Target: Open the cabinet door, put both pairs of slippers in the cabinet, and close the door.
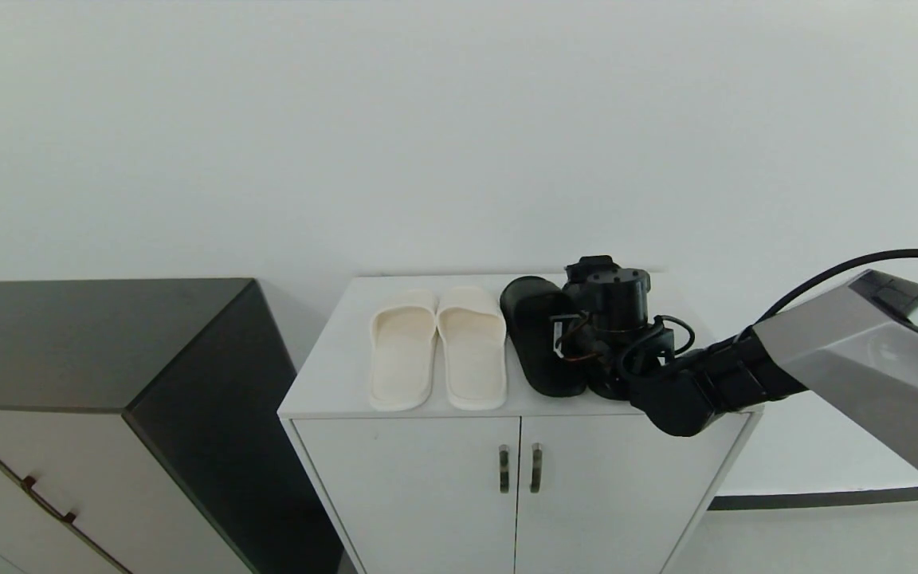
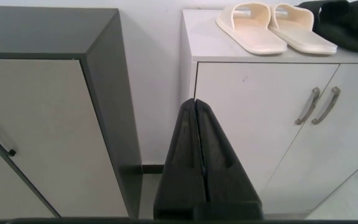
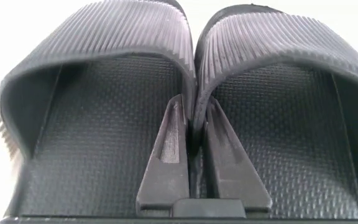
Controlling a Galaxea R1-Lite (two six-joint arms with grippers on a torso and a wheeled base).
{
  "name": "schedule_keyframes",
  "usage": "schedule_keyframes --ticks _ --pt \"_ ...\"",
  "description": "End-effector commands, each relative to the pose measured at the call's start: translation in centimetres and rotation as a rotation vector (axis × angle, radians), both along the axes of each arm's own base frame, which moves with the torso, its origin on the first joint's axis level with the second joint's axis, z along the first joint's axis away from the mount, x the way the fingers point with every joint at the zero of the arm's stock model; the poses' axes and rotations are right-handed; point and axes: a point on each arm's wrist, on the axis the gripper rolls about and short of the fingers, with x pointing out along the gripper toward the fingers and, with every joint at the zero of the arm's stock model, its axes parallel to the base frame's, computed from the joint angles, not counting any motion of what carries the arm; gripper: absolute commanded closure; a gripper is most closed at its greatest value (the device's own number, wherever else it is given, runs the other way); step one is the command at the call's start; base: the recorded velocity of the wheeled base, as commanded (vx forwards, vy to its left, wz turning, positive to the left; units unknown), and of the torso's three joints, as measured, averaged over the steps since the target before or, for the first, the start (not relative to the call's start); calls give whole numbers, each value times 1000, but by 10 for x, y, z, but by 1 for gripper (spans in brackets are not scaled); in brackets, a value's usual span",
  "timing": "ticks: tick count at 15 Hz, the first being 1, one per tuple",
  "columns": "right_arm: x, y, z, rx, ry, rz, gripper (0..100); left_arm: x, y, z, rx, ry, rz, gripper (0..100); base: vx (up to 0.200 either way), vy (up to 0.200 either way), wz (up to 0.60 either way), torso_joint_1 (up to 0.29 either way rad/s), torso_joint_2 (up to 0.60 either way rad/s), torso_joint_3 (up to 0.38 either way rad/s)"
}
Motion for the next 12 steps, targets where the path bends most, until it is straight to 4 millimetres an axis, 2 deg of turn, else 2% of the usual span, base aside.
schedule_keyframes --ticks 1,4,6,7,9,12 --pt "-7 -4 20 22 -33 -1 100 0 0 0 1 0 0 100 0 0 0 0 0 0" --pt "-22 -15 43 10 -66 6 100 0 0 0 2 0 3 100 0 0 0 0 0 0" --pt "-47 -26 58 -13 -72 30 100 0 0 0 2 0 3 100 0 0 0 0 0 0" --pt "-72 -32 66 -12 -65 88 100 0 0 0 2 0 3 100 0 0 0 0 0 0" --pt "-114 -44 68 -15 -31 214 100 0 0 0 2 0 3 100 0 0 0 0 0 0" --pt "-172 -62 52 -44 59 394 100 0 0 0 2 0 2 100 0 0 0 0 0 0"
